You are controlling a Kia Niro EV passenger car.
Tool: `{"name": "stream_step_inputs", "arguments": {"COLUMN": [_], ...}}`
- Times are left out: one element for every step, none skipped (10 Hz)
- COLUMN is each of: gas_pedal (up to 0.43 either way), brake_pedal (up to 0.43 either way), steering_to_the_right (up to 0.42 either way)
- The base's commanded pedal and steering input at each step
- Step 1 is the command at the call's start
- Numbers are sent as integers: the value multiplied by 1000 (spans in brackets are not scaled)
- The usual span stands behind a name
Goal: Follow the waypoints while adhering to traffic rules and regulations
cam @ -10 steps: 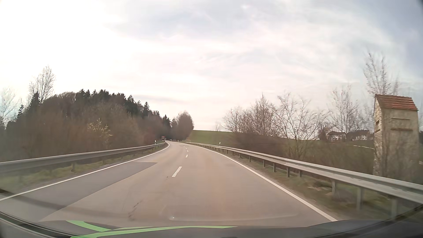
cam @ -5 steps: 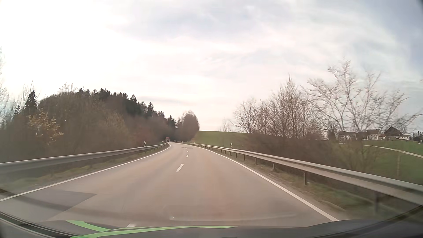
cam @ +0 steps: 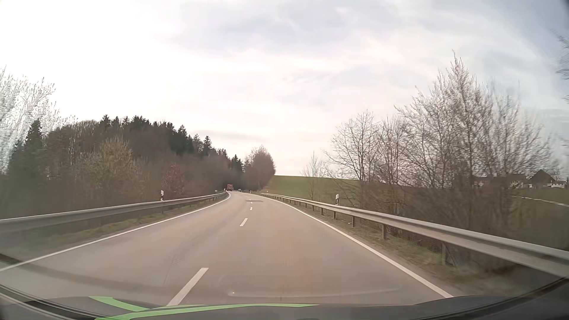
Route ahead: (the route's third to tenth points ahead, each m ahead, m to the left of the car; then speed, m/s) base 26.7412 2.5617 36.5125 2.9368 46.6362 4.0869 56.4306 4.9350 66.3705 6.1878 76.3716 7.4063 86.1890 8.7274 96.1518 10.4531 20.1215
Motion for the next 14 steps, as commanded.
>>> {"name": "stream_step_inputs", "arguments": {"gas_pedal": [248,248,248,248,260,260,260,260,260,260,260,260,260,260], "brake_pedal": [0,0,0,0,0,0,0,0,0,0,0,0,0,0], "steering_to_the_right": [-11,-12,-12,-11,-11,-12,-12,-12,-12,-12,-12,-12,-11,-12]}}
